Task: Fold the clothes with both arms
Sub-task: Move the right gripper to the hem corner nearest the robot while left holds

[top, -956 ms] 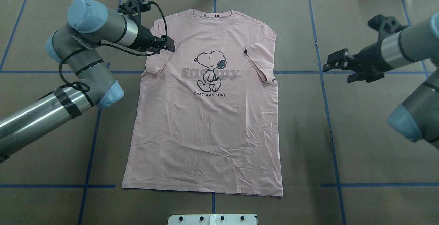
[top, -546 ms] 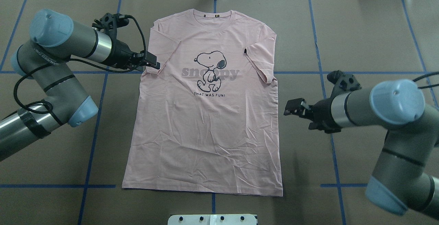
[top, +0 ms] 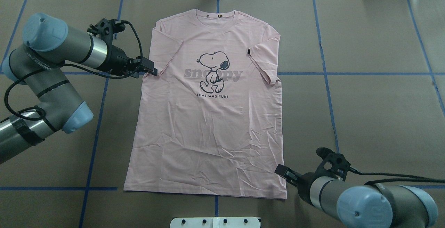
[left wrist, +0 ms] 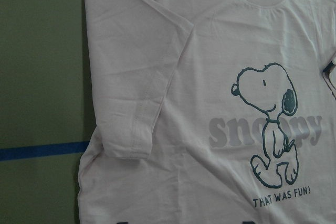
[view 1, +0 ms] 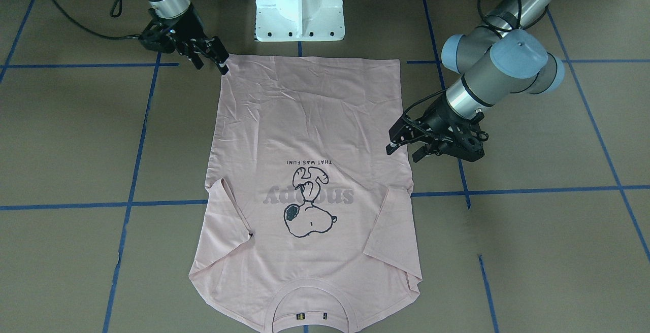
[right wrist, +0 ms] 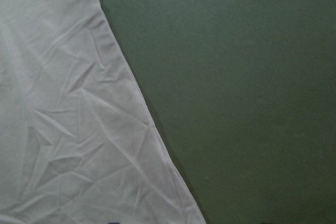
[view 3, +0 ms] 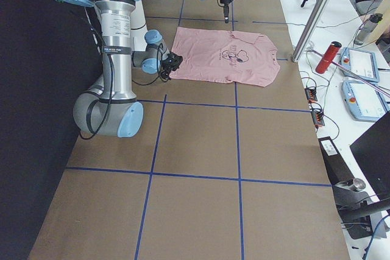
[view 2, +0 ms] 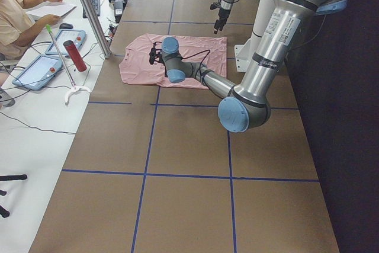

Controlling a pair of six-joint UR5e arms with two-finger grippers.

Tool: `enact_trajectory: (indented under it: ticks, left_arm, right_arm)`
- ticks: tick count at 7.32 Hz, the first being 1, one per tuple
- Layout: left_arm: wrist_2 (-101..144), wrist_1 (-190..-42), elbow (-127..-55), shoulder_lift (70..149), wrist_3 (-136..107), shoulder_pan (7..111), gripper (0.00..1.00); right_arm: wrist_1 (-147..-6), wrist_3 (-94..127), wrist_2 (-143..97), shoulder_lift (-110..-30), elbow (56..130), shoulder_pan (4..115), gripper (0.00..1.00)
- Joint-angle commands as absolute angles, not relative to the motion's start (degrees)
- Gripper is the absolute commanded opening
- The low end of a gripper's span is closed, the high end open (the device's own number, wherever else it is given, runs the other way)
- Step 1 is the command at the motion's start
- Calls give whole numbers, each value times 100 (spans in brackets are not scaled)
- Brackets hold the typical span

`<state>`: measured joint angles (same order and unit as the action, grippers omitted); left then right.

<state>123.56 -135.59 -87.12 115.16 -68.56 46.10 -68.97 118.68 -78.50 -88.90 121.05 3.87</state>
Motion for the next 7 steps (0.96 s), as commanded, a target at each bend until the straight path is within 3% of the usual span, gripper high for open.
enact_trajectory:
  ticks: [1, 7]
  left_arm:
    - [12357, -13553, -8684, 11522, -6926, 4605, 86]
    - [12357, -13605, -8631, 11496, -6926, 4597, 88]
  right_arm:
    - [-7522, 12233, -7462, -8789, 12226, -173, 79]
    - [-7910, 12718, -7357, -8358, 11962, -299, 76]
